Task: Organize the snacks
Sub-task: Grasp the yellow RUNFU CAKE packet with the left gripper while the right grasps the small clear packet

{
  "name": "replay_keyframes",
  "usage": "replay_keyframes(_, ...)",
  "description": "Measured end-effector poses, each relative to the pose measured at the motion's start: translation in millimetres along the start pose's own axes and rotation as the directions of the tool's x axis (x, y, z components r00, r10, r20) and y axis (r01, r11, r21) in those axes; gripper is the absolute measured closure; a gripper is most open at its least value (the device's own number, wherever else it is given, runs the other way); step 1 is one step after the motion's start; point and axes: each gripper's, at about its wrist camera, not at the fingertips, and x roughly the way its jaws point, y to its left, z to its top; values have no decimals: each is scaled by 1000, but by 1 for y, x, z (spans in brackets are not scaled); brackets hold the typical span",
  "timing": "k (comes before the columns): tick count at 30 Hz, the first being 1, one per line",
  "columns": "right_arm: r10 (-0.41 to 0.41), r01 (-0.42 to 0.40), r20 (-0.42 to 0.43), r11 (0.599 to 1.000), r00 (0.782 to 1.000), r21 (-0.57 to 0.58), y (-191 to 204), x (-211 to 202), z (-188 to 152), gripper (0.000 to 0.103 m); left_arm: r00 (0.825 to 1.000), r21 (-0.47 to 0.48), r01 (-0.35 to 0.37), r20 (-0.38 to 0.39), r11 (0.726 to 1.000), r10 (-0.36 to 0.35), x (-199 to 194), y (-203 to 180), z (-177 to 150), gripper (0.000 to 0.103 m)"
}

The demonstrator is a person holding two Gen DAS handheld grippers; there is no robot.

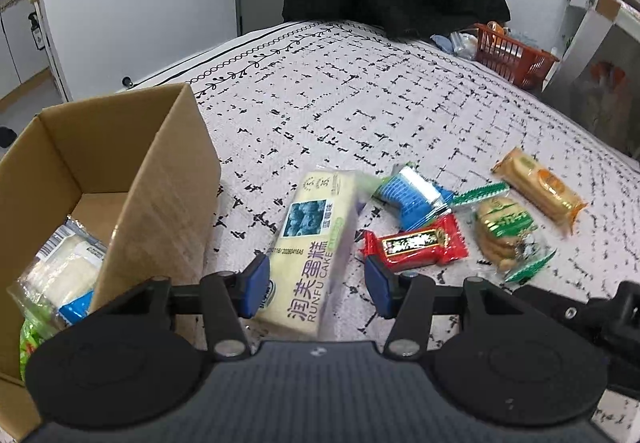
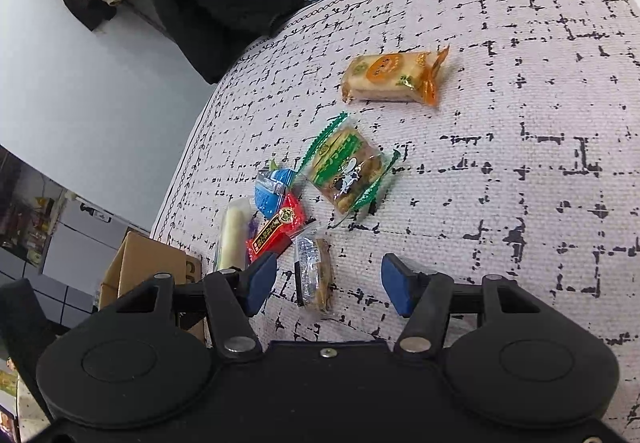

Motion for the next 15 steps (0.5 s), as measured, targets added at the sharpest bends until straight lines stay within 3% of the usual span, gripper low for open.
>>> replay_keyframes(5,2,-2,-4,1000,1000,-11,1,3,0,45,999,-25,-46,-27,999,46,8,5,-4,45)
replay_keyframes(7,-1,1,-5,1000,1000,-20,3,4,0,45,998,-46,-38,-56,998,35,13,9,-7,44)
replay_keyframes(11,-16,16,-3,999,1000,-49,8,7,-2,45,999,-77,-13,-45,997,9,12,14,-10,44)
replay_keyframes(15,-40,40,0,995,999,-95,17,10,-4,45,999,-128,15,-43,992,-21,8,22,-9,59)
